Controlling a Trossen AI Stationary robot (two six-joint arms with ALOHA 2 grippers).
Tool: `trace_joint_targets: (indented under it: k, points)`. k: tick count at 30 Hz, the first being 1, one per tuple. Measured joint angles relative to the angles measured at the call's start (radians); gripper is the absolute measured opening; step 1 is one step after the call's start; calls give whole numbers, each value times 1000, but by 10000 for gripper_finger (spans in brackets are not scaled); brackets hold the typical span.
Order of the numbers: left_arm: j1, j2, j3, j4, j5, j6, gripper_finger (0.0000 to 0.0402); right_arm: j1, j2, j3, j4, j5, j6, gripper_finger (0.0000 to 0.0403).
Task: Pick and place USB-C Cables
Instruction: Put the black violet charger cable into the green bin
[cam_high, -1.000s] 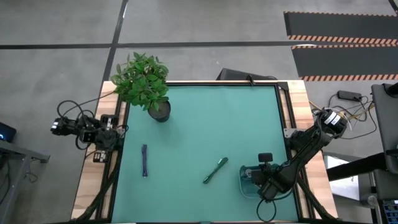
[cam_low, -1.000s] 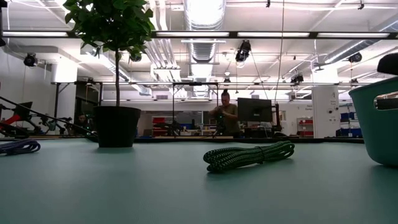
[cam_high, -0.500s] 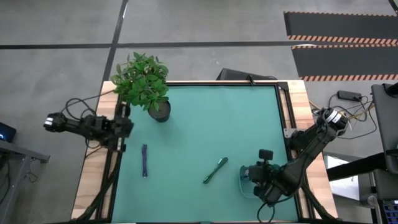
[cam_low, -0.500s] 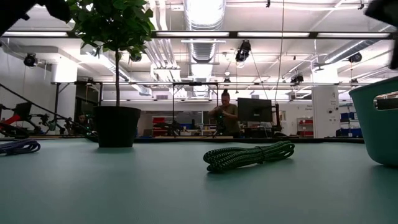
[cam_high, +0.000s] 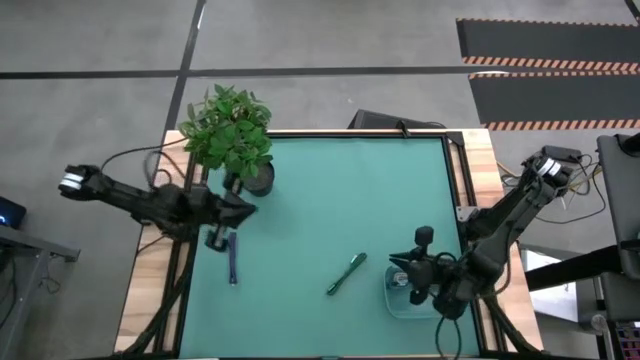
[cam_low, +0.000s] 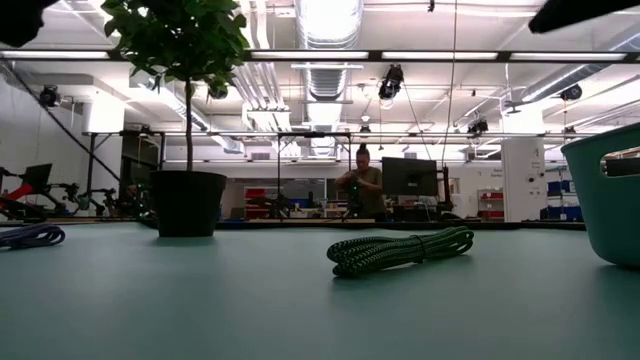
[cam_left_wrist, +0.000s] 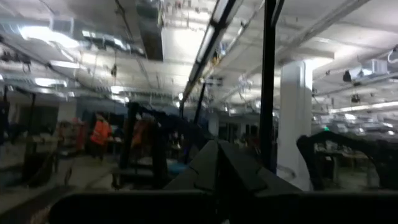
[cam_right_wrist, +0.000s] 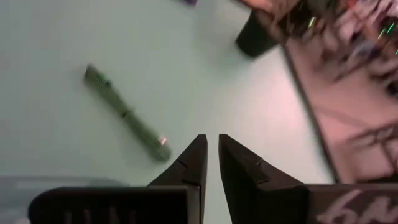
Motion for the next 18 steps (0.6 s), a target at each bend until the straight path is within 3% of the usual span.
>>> trace_joint_targets:
  k: [8,12,15,18]
  points:
    - [-64,125,65,-4,-6,-131,0,-1,-181,-161,367,26,-349,31]
    - [-111,149,67,-1,-22,-219,0,-1,-260,-212,463,14,-449,31]
    - [-140,156,66,-86,-37,-376,0,-1,-311,-228,494,14,-493,31]
    - [-167,140,66,-284,-39,-603,0,-1,-350,-232,512,14,-515,31]
